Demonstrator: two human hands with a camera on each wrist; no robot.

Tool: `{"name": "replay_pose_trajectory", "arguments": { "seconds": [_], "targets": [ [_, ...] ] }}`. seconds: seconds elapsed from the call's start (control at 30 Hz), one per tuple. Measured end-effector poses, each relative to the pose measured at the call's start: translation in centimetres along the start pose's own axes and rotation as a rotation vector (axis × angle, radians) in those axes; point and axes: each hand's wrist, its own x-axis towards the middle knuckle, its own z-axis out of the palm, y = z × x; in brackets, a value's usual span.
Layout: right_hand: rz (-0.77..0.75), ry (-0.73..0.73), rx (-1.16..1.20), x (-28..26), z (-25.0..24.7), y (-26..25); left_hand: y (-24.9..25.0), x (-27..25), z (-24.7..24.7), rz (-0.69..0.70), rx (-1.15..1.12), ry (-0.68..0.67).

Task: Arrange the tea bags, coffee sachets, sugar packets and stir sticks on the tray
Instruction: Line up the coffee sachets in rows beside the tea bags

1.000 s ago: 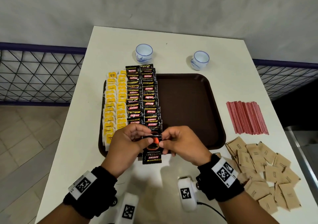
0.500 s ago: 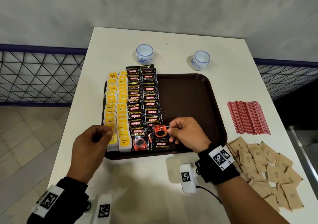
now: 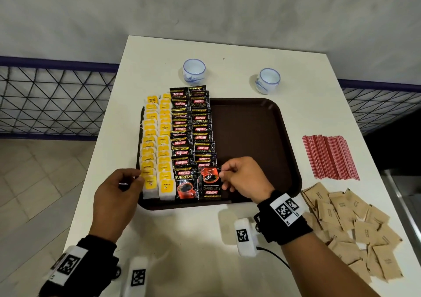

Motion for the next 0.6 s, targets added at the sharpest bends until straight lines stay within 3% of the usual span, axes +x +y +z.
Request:
{"name": "replay_pose_trajectory", "arguments": {
  "seconds": [0.13, 0.23, 0.33, 0.4, 0.5, 0.6],
  "targets": [
    [-0.025, 0.038, 0.162, -1.3, -1.2, -1.2, 1.7, -0.8, -0.5, 0.104, -0.004, -0.013],
    [-0.022, 0.002, 0.390, -2.3, -1.6, -2.1, 4.2, -1.9, 0.5, 0.134, -0.037, -0.209],
    [-0.014, -0.047, 0.532, -2.9, -1.1, -2.4, 6.1, -2.5, 2.4, 0.051, -0.068, -0.483],
    [0.012, -0.062, 0.566, -3.2, -0.5, -2.2, 6.8, -2.7, 3.5, 0.024, -0.113, -0.512],
    [-0.053, 0.069, 0.303, -3.7, 0.2, -1.1, 7.4, -2.6, 4.1, 0.154, -0.054, -0.472],
    [-0.345, 0.238, -0.146, -4.7, -0.2, -0.7, 8.0, -2.6, 3.8, 0.359, 0.155, -0.489]
  ]
}}
